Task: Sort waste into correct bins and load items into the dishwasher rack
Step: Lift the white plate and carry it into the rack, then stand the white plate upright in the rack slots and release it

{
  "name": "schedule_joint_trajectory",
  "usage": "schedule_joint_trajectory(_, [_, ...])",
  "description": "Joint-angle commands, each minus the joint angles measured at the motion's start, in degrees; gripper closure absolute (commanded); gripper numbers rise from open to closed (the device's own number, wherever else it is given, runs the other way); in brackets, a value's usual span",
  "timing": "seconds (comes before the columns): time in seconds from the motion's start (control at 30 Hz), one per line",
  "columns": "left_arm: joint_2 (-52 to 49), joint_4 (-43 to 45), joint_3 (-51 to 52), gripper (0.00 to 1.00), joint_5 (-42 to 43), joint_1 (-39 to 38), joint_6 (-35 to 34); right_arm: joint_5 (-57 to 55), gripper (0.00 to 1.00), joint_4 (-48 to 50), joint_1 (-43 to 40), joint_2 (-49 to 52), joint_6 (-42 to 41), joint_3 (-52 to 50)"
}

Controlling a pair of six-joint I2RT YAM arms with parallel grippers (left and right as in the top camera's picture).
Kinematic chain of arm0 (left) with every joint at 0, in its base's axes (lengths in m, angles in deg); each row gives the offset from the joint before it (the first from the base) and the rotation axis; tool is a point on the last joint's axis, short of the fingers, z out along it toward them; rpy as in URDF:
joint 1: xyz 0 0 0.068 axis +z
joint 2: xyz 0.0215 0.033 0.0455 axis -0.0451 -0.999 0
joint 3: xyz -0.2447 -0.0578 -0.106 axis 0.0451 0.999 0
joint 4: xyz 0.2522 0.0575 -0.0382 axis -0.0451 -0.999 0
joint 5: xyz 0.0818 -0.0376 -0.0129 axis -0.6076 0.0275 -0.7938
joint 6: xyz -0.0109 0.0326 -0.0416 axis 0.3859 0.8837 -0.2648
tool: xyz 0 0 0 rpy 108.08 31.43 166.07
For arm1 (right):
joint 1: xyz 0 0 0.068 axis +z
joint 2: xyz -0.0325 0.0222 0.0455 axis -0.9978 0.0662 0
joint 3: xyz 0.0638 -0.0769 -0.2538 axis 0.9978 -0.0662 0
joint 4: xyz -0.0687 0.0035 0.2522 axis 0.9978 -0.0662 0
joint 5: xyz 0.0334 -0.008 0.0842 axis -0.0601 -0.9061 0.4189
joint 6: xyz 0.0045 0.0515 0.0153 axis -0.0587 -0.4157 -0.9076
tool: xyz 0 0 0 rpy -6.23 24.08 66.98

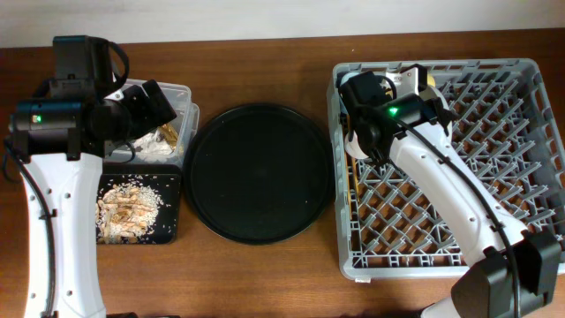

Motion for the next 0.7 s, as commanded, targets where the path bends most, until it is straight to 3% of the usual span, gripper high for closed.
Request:
schedule_joint_trajectory(0.0, [0.4,0.1,-0.3,0.01,0.2,0.1,0.8,4.2,0.96,0.2,0.4,-1.5,-0.6,1.7])
schedule_joint_trajectory(0.13, [0.4,0.1,-0.3,0.01,0.2,0.1,0.8,7.0,0.95,0.2,0.3,-1.5,-0.7,1.7])
schedule_joint_trajectory(0.23, [0.4,0.1,-0.3,0.01,0.2,0.1,0.8,8.6,0.87,0.3,0.3,-1.5,-0.7,1.7])
schedule_joint_trajectory(0.5, [0.4,0.1,-0.3,0.01,0.2,0.1,0.8,11.3,0.85,0.4,0.2,0.4,-0.7,1.7])
schedule_joint_trajectory(0.53, [0.4,0.1,-0.3,0.01,0.2,0.1,0.8,11.3,0.78,0.6,0.2,0.3,-0.7,1.7])
schedule_joint_trajectory(0.6, [0.4,0.1,-0.3,0.01,0.2,0.1,0.8,13.6,0.51,2.2,0.3,0.4,-0.7,1.7])
schedule_joint_trajectory(0.67, [0.4,0.1,-0.3,0.01,0.2,0.1,0.8,26.1,0.45,5.5,0.3,0.3,-0.4,1.7])
